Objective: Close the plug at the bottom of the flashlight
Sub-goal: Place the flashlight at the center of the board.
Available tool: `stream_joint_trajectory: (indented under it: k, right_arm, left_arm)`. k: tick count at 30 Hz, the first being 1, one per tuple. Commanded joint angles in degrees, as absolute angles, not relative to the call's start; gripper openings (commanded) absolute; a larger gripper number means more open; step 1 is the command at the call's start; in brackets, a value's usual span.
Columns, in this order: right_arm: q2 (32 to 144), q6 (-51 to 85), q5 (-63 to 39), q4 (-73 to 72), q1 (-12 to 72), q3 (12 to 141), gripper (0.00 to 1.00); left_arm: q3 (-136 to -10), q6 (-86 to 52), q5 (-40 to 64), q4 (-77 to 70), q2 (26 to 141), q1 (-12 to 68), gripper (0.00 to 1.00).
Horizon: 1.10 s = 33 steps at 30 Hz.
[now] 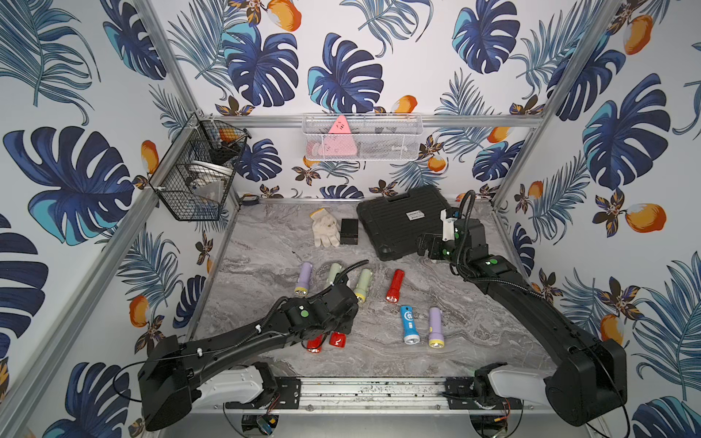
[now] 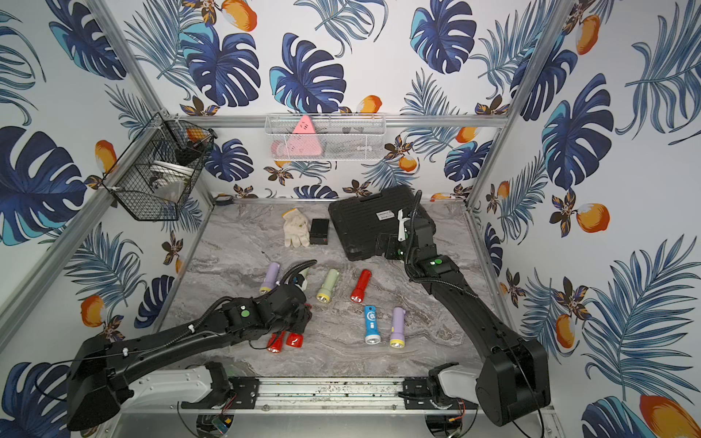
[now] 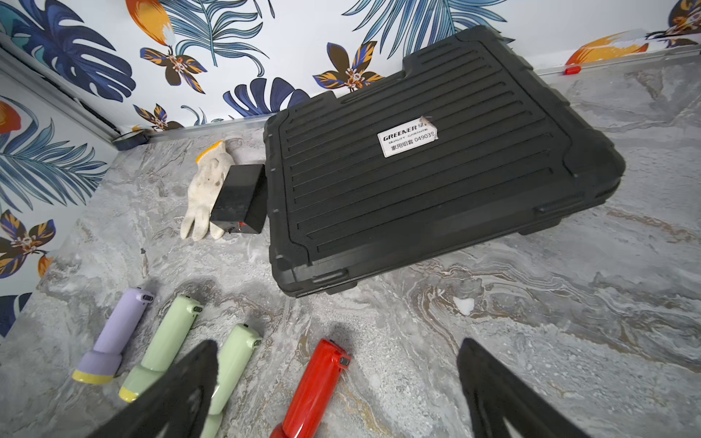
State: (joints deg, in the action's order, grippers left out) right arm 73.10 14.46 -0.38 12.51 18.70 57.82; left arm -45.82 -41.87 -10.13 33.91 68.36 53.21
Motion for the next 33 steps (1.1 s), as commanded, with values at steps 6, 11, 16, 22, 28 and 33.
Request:
stream_joint_trajectory:
  k: [6, 11, 16, 22, 28, 33]
  right_arm:
    - [70.3, 14.6, -1.5, 10.8, 18.4, 56.6, 1.0]
    - [68.7, 14.4, -1.1, 10.8, 18.3, 56.3, 1.0]
    - [68.5, 14.5, -1.9, 10.8, 18.3, 56.5, 1.0]
    - [68.0, 14.4, -2.0, 10.9, 18.3, 56.2, 1.0]
    - [67.1, 14.0, -1.0, 11.1, 18.2, 56.1, 1.0]
    - [67.6, 14.2, -1.3, 11.0, 18.3, 56.0, 1.0]
  left_arm:
    - [-48.1, -50.0, -10.4, 38.8, 76.7, 54.8, 0.0]
    - [-49.9, -49.9, -10.1, 39.8, 81.6, 54.8, 0.0]
    - [-50.7, -50.1, -9.8, 39.4, 85.6, 54.6, 0.0]
    - [-51.9, -48.5, -8.0, 38.1, 89.7, 51.8, 0.05]
    - [-53.9, -46.2, -7.6, 38.2, 93.2, 50.6, 0.13]
    - [-53.1, -46.1, -6.6, 36.7, 94.6, 49.9, 0.21]
